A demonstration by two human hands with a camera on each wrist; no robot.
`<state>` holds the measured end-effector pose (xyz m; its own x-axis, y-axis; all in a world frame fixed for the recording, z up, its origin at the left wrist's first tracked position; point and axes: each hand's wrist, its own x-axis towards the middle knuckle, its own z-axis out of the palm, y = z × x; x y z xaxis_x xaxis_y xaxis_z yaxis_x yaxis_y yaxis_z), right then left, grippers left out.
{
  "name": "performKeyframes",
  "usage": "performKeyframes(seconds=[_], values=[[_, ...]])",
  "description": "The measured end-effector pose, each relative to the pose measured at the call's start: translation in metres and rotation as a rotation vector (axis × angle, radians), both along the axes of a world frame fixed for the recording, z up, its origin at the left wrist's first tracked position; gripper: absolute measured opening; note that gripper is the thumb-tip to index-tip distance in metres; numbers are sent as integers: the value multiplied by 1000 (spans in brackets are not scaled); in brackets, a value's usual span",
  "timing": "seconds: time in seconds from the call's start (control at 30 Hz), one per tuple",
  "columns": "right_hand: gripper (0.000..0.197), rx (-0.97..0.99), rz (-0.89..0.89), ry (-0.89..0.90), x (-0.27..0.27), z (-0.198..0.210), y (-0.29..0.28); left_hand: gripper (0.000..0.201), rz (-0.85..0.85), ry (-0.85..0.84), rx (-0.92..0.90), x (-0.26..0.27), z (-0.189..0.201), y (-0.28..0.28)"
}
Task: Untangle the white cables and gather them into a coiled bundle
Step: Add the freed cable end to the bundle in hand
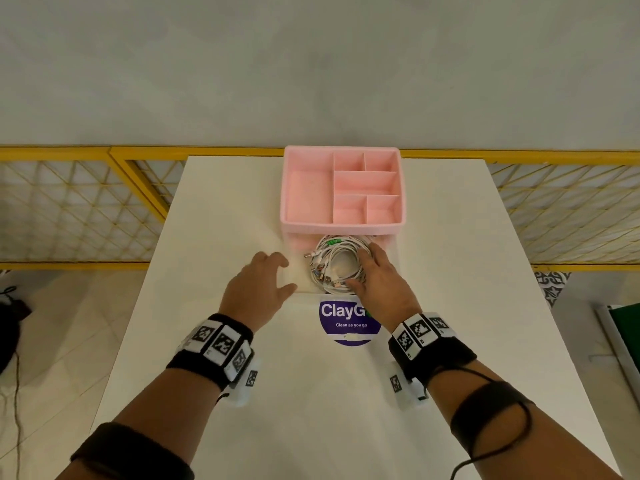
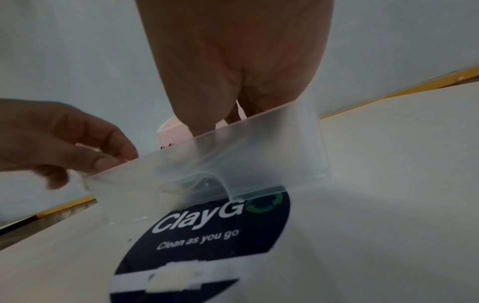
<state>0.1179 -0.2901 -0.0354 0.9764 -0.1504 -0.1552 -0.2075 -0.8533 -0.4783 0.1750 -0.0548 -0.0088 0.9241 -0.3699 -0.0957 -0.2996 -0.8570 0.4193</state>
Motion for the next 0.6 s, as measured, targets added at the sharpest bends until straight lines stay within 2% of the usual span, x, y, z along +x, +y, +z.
performKeyframes(seconds=[0.1,0.27,0.33,0.47,0.6], values=[[68,4,-5,-7,0,-2,1,21,136,190,-103,-2,3,15],[68,21,-15,-9,0,-4,1,14,131,92,-285,-1,7,-1],[68,22,-18,-7,0,-5,1,7,63,97,-233,1,5,-12],[67,23,-11,-27,0,-6,0,19,-79,71,-16,2,-3,-31],[67,46,-8,-73,-4,-10,2,14,-171,65,-31,2,-6,-48]])
